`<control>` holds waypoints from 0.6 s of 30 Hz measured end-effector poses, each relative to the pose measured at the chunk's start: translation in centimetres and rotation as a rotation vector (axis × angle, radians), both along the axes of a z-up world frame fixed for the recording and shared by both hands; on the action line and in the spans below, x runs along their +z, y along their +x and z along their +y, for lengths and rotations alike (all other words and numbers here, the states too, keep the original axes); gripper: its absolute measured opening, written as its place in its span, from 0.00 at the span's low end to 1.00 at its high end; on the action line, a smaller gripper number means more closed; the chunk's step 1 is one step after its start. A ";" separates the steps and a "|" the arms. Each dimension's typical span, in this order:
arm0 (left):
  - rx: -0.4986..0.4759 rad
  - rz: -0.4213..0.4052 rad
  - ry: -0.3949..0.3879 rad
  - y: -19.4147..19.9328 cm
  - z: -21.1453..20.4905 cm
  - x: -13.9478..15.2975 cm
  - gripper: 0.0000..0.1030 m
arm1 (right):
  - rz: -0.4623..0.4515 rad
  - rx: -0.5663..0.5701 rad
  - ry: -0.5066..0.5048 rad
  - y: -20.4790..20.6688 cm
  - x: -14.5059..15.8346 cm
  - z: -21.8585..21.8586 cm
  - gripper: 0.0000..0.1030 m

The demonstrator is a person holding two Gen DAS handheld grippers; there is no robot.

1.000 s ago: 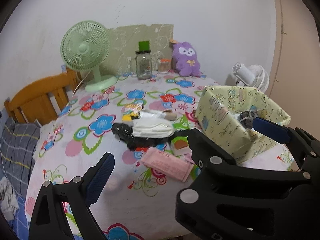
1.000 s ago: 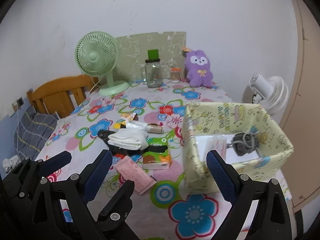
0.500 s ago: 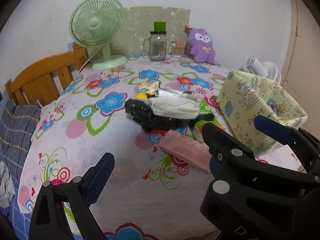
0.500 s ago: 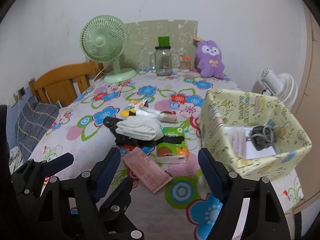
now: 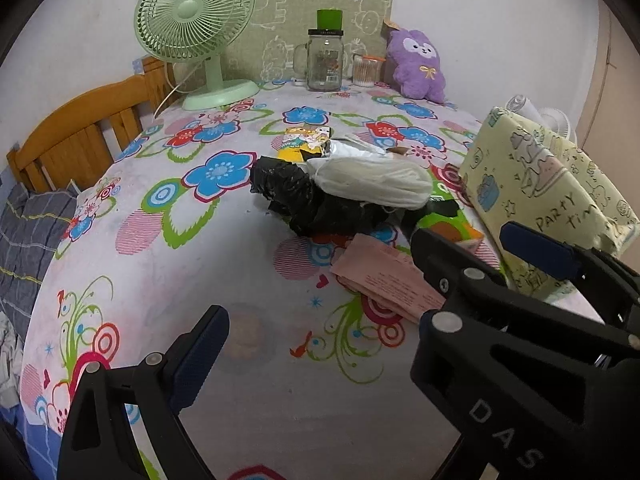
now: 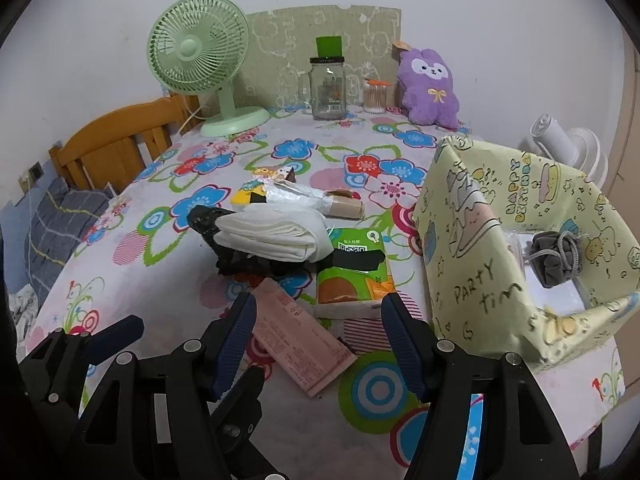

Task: Organize soft objects
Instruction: 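Reach the right tool to the white cloth and close on it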

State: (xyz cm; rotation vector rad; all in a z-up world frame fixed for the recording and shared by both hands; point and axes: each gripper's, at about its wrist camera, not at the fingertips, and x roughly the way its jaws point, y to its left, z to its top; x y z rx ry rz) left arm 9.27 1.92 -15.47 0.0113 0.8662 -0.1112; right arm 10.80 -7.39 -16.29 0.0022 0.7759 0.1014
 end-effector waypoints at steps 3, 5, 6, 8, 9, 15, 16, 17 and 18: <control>0.005 -0.015 0.010 0.7 0.2 0.2 0.94 | 0.000 -0.010 0.005 0.7 -0.3 0.2 0.67; 0.010 -0.024 0.027 1.4 0.2 0.3 0.94 | -0.007 -0.027 0.022 1.1 -0.3 0.1 0.67; 0.009 -0.027 0.033 1.7 0.3 0.3 0.94 | -0.010 -0.033 0.026 1.3 -0.3 0.1 0.67; 0.007 -0.035 0.050 2.4 0.4 0.3 0.94 | -0.011 -0.046 0.032 1.8 -0.3 0.1 0.67; 0.003 -0.039 0.054 2.7 0.5 0.3 0.94 | -0.012 -0.051 0.038 1.9 -0.3 0.1 0.67; -0.003 -0.045 0.074 4.3 1.1 0.4 0.94 | -0.014 -0.045 0.057 3.1 -0.1 0.6 0.67; -0.002 -0.041 0.069 4.5 1.4 0.4 0.94 | -0.020 -0.037 0.055 3.3 0.0 0.7 0.67; 0.000 -0.036 0.063 4.7 1.6 0.4 0.94 | -0.024 -0.024 0.053 3.5 0.2 1.0 0.67; 0.003 -0.032 0.061 4.9 1.9 0.5 0.94 | -0.024 -0.016 0.054 3.6 0.3 1.2 0.67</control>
